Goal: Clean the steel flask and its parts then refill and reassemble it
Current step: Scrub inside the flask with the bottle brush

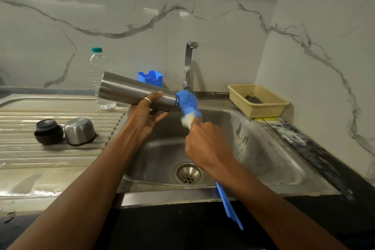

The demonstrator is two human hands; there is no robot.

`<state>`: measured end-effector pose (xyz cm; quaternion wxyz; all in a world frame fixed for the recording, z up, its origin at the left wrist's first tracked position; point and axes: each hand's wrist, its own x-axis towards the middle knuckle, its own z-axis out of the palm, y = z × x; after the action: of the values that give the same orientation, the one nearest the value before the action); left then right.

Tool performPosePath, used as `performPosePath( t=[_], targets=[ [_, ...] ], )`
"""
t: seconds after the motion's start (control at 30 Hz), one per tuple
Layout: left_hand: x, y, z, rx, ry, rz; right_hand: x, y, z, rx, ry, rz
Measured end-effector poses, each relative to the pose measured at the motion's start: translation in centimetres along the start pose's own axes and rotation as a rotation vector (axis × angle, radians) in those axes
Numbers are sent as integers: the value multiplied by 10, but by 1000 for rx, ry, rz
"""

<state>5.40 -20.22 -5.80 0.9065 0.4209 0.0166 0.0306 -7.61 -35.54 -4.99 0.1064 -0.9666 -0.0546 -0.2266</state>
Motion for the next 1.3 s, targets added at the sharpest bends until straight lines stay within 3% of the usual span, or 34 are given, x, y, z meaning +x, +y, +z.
performPosePath(
  t=[0.3, 0.43, 0.73, 1.3],
  targets=[
    [-6, 0, 4, 157, 31, -15, 16, 0, 0, 13, 8, 49],
    [-1, 2, 0, 147, 48, -7, -5, 1, 4, -41, -10, -26],
    [-4, 4, 2, 81, -72, -35, 8, 1, 1, 24, -25, 46],
    [-3, 10, -1, 58, 111, 1, 13, -12, -1, -5, -11, 17]
  ],
)
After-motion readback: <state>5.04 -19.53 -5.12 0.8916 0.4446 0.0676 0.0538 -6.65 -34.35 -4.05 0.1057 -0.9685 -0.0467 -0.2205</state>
